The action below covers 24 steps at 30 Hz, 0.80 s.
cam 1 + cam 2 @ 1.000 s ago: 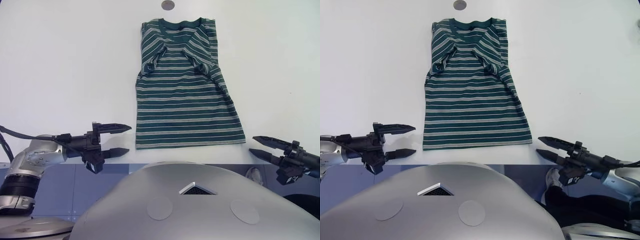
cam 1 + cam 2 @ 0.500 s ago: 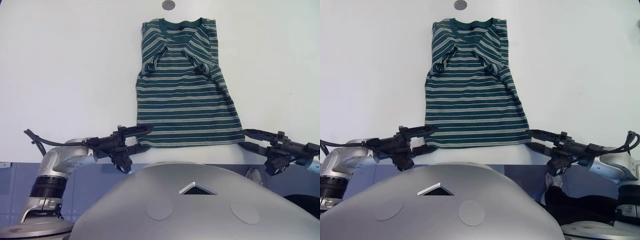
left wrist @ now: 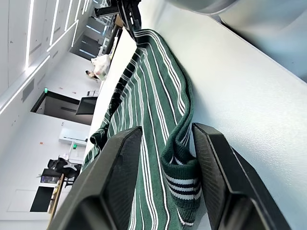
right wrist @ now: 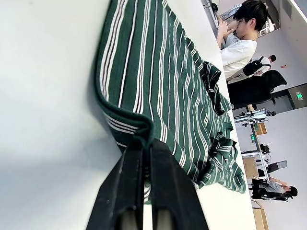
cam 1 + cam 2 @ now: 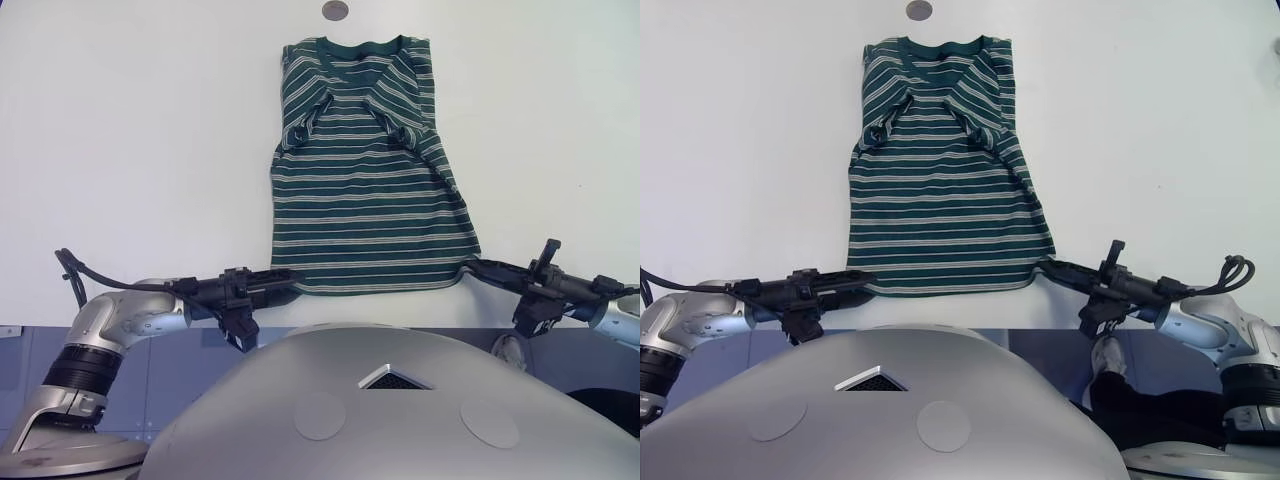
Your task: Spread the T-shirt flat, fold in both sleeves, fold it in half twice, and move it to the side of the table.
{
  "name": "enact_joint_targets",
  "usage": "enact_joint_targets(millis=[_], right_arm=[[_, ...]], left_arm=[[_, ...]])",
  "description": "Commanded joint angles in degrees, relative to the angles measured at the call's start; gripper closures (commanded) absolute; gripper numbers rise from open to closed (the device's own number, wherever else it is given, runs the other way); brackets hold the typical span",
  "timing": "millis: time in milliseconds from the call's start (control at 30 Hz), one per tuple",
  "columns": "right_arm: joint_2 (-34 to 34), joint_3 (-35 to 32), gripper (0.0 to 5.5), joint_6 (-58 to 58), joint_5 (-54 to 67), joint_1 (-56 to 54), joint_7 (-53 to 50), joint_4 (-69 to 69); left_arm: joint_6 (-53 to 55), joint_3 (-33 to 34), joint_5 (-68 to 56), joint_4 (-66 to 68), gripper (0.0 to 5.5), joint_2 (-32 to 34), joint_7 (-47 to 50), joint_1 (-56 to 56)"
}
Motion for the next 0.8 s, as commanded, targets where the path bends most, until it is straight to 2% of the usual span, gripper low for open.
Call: enact_joint_targets(millis=[33,167,333,467,600,800], right_arm=[[-4.0,2.7,5.50,2.1,3.5,-1.9,1.5,-0.8],[-6.5,6.5,5.50,4.1,7.8,-2.8,3.1,-0.7],[-8.6,10.7,5.50,11.8,17.5,-6.1,7.7,-5.4],[-8.2,12.1,5.50,15.8,22.2,-9.7,11.0,-6.5],[-8.3,11.8,5.50,15.9,22.9,-9.0,12.3,-6.7],[-8.5,11.0,5.50,20.8,27.0,-8.7,15.0,-10.6]], left_arm=[[13.4,-5.7,12.5,8.5,4.00,2.5,-7.5,4.0],[14.4,-6.6,10.2,9.6,4.28,2.6,-8.8,2.7],[17.1,-6.9,9.3,9.5,4.63,1.5,-8.5,-2.2],[17.0,-10.4,6.3,22.2,5.04,5.6,-13.7,-11.6],[16.4,-12.6,2.2,24.6,5.48,6.1,-13.0,-12.2],[18.7,-14.5,-17.4,15.7,5.49,9.3,-21.0,-12.4]])
